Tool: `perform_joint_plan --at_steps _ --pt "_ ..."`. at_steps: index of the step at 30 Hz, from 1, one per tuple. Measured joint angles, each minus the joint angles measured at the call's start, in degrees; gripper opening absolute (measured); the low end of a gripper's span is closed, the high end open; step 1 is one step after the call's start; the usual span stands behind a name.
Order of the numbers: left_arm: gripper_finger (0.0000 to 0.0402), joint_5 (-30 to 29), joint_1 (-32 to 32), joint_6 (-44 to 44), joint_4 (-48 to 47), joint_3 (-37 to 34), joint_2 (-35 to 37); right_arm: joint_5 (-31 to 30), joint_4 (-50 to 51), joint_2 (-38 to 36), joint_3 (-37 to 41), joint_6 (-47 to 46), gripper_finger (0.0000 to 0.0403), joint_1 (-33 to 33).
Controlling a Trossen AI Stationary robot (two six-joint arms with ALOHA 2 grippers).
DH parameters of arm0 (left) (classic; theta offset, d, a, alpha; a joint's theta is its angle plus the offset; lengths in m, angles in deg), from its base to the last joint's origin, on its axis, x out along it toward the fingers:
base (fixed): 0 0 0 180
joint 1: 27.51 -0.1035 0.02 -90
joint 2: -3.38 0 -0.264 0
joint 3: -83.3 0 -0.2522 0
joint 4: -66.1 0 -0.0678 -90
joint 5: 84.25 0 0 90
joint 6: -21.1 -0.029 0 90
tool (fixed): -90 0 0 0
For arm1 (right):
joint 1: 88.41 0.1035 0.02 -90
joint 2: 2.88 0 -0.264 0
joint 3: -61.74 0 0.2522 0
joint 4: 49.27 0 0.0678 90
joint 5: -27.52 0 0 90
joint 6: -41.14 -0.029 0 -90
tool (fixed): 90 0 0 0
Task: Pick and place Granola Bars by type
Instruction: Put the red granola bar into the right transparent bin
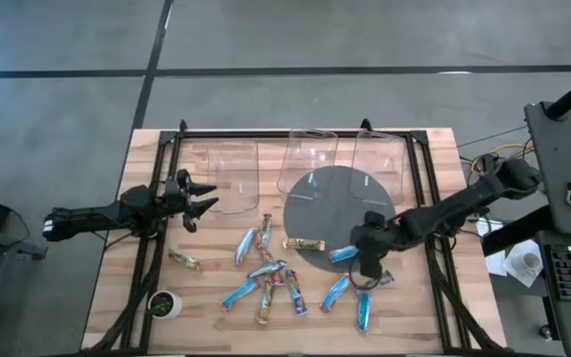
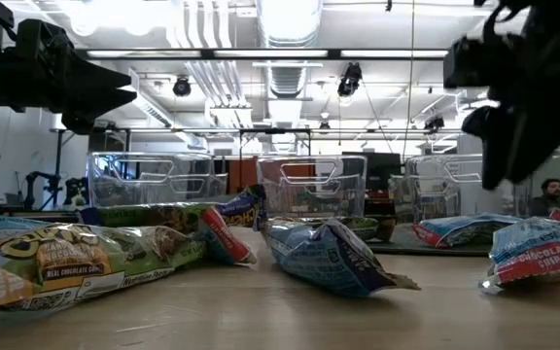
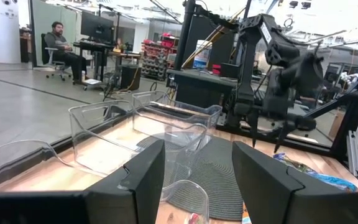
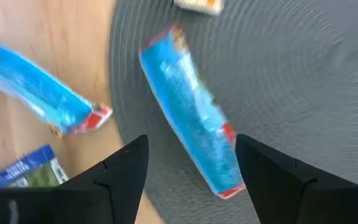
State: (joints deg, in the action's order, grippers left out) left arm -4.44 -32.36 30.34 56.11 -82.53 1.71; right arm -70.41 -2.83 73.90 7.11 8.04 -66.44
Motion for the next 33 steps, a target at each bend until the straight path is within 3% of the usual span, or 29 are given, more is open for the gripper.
perform_joint_plan --at_steps 13,18,23,33 --pt "0.0171 0.00 0.00 0.00 0.02 0.00 0.00 -1.66 1.54 13.32 -6.65 13.49 0.0324 0.00" --pt "0.0171 0.00 0.00 0.00 -0.01 0.00 0.00 1.96 3.09 16.54 -6.92 10.72 0.0322 -0.77" --pt "0.0171 0.00 0.00 0.00 -0.01 -0.01 0.00 4.48 3.12 15.64 -6.74 9.11 0.0259 -2.19" --pt "0.0171 0.02 0.00 0.00 -0.02 -0.01 0.00 3.53 5.89 12.48 -6.79 3.44 0.0058 -6.84"
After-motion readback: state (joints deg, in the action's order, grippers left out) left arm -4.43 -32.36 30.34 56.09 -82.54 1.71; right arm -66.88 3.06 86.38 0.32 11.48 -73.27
